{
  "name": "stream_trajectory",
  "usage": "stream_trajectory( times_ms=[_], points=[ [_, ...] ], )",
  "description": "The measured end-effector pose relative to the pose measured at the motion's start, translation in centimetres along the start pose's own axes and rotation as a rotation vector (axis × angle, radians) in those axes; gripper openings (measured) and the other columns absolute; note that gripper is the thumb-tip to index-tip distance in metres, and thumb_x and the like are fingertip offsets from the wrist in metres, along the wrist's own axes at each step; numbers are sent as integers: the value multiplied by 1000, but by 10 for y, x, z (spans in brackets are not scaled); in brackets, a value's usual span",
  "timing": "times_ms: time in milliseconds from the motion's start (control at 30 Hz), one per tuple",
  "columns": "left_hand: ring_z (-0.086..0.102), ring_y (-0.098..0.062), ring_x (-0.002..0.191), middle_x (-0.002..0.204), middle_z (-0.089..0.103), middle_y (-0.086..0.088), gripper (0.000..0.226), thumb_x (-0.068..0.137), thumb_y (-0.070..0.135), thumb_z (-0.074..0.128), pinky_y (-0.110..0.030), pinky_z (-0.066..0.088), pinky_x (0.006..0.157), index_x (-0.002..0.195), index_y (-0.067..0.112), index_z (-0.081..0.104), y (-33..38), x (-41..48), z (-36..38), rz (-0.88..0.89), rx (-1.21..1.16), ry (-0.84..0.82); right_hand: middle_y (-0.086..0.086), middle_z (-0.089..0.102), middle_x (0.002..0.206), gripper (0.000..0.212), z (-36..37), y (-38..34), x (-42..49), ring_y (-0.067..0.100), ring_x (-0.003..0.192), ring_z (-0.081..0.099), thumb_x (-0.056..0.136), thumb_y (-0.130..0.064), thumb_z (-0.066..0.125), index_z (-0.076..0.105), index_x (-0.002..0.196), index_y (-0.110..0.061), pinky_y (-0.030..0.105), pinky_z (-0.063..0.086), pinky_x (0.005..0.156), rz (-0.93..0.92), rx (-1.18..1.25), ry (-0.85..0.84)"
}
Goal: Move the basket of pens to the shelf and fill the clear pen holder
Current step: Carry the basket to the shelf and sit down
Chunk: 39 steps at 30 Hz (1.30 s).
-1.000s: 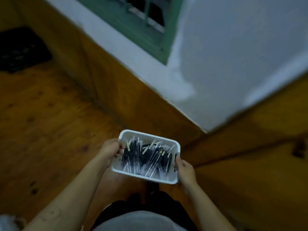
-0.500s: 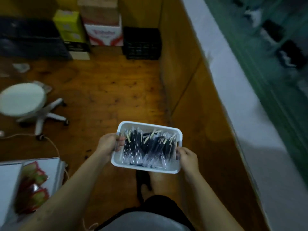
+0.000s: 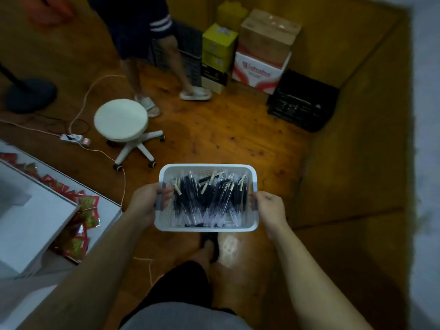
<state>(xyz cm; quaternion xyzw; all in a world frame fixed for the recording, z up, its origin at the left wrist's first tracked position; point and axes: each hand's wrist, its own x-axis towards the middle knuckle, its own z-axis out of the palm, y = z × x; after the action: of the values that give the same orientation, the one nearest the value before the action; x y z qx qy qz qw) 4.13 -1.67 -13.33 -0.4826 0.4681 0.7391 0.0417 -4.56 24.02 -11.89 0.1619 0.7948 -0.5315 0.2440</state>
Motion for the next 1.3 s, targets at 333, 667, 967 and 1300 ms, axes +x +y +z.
stream_trajectory(
  times_ms=[333,667,967,1300],
  points=[
    [52,-9,60,74,59,-3,26,89,2,51,-19,39,48,112,2,63,79,88,17,-4,-232,260,-5,62,69,24,70,-124,151,12,67,54,96,-18,52,74,90,-11,28,42,63,-90,-296,-237],
    [53,-10,60,75,60,-2,22,91,7,47,-19,41,44,102,5,67,127,117,-3,47,-513,507,14,73,93,20,169,-217,241,30,92,69,93,-22,57,75,93,-14,49,53,89,-140,-449,-551],
    [50,-12,53,70,58,-5,22,89,0,43,-22,39,45,84,7,63,185,157,1,90,-674,746,5,63,74,24,268,-306,308,18,70,54,91,-23,61,69,76,-8,31,40,66,-221,-593,-786],
    [55,-14,61,72,63,-4,15,94,6,49,-28,40,59,95,5,64,230,183,-42,128,-941,955,-6,68,77,16,400,-391,307,9,72,60,91,-20,60,74,97,-13,22,44,61,-304,-710,-989]
  ],
)
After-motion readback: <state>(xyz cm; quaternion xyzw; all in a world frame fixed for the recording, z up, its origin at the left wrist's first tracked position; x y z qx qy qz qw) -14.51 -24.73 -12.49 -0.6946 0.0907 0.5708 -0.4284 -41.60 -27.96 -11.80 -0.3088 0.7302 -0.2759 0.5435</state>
